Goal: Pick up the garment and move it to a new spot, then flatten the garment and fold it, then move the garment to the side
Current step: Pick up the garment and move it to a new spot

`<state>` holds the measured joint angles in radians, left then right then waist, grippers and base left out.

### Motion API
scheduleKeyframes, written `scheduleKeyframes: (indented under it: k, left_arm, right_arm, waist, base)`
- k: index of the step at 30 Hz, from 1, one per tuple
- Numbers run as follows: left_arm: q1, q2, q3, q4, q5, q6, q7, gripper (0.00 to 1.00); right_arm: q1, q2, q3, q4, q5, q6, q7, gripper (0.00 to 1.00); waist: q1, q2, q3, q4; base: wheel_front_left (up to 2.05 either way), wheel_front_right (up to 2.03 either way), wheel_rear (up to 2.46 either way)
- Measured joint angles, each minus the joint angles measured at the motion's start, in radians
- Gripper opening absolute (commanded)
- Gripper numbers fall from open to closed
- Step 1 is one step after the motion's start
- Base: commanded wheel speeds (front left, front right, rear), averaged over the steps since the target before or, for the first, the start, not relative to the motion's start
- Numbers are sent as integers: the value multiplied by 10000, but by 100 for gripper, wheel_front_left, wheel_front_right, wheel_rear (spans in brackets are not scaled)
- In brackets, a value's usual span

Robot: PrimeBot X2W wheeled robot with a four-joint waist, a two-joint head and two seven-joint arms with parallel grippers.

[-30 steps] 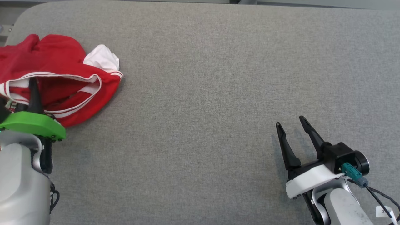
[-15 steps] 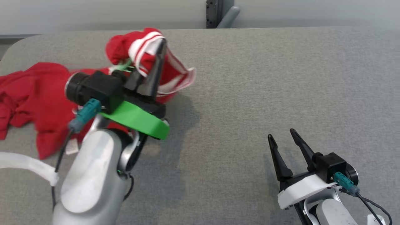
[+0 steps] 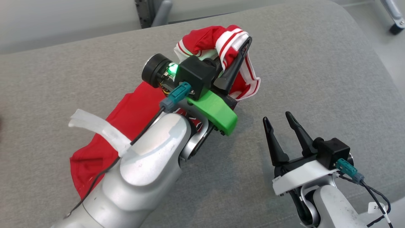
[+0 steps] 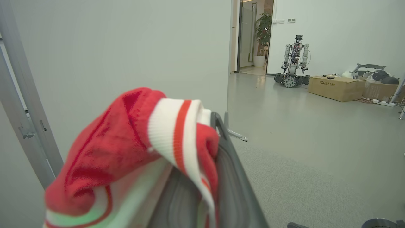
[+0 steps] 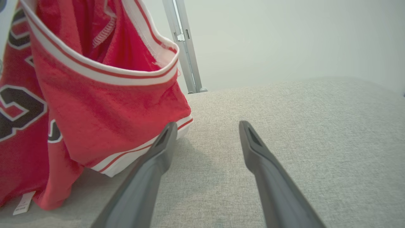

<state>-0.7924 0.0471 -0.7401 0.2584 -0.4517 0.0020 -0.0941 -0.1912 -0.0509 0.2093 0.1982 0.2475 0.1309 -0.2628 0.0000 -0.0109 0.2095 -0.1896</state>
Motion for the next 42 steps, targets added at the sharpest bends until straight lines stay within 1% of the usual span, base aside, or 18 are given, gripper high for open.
scheduleKeyframes:
  k: [4,6,8,9,10,11,12,14,15,21,24,28,30,31,35,37,40,42]
  left_arm:
    - [-692,19,-963,773,-859,905,-639,0]
    - [-913,0,-1471,1183,-1379,1208,-696,0]
    - [-1015,-10,-2038,1785,-1726,1342,-497,0]
    - [-1012,-4,-2349,2092,-1854,1354,-351,33]
    - [-1006,10,-2587,2378,-2010,1337,-247,80]
    - [-1001,17,-2807,2579,-2222,1298,-167,100]
    - [-1000,13,-3043,2761,-2360,1285,-92,100]
    - [-986,12,-3528,3101,-2608,1104,276,100]
    - [-986,12,-3528,3101,-2608,1104,276,100]
    - [-899,15,-4397,3156,-3484,708,965,100]
    - [-815,23,-4443,2878,-3791,606,926,100]
    - [-405,73,-4163,2184,-4174,600,441,100]
    - [-34,430,-3998,1638,-4222,738,123,100]
    - [155,688,-3908,1356,-4219,894,-75,100]
    - [1108,2046,-3409,355,-4082,1664,-1032,100]
    - [1790,2640,-3164,-48,-4094,1908,-1336,100]
    - [2797,3486,-2686,-426,-3986,2372,-1584,100]
    - [3584,3950,-2100,-656,-3954,2591,-1643,100]
  right_arm:
    - [-63,2,104,-10,282,0,0,100]
    - [-90,-2,94,-35,372,-2,0,100]
    - [-90,-8,104,-36,401,-2,0,100]
    - [-92,-2,117,-31,403,-2,0,100]
    - [-93,2,140,-25,412,-2,0,100]
    - [-99,6,144,-13,416,-2,0,100]
    - [-103,6,146,-2,418,-2,0,100]
    - [-159,6,115,40,418,-2,0,100]
    - [-159,6,115,40,418,-2,0,100]
    - [-191,13,35,130,272,-2,0,100]
    - [-153,13,-35,151,219,-2,0,100]
    - [98,25,-115,155,77,0,0,100]
    - [272,19,-234,107,-12,0,0,100]
    - [377,21,-316,65,-96,-2,0,100]
    - [851,15,-723,-272,-529,-2,0,100]
    - [1122,17,-863,-437,-834,0,0,100]
    - [1349,2,-899,-665,-1269,0,0,100]
    - [1412,-38,-961,-876,-1377,0,0,100]
  waist:
    - [0,0,335,-666]
    - [0,0,513,-952]
    - [0,0,711,-1166]
    - [0,0,809,-1259]
    - [0,0,896,-1338]
    - [0,0,975,-1409]
    - [0,0,1049,-1472]
    - [0,0,1165,-1545]
    - [0,0,1165,-1545]
    - [0,0,1137,-1366]
    - [0,0,947,-1200]
    - [0,0,609,-938]
    - [0,0,416,-805]
    - [0,0,318,-735]
    - [0,0,-44,-375]
    - [0,-1,-215,-162]
    - [0,0,-469,148]
    - [0,-1,-627,346]
  base:
    - [0,0,0]
    - [0,0,0]
    - [0,0,0]
    - [0,0,0]
    - [0,0,0]
    - [0,0,0]
    - [0,0,0]
    - [0,0,0]
    - [0,0,0]
    - [0,0,0]
    - [0,0,0]
    - [0,0,0]
    - [0,0,0]
    - [0,0,0]
    - [0,0,0]
    - [0,0,0]
    - [0,0,0]
    - [0,0,0]
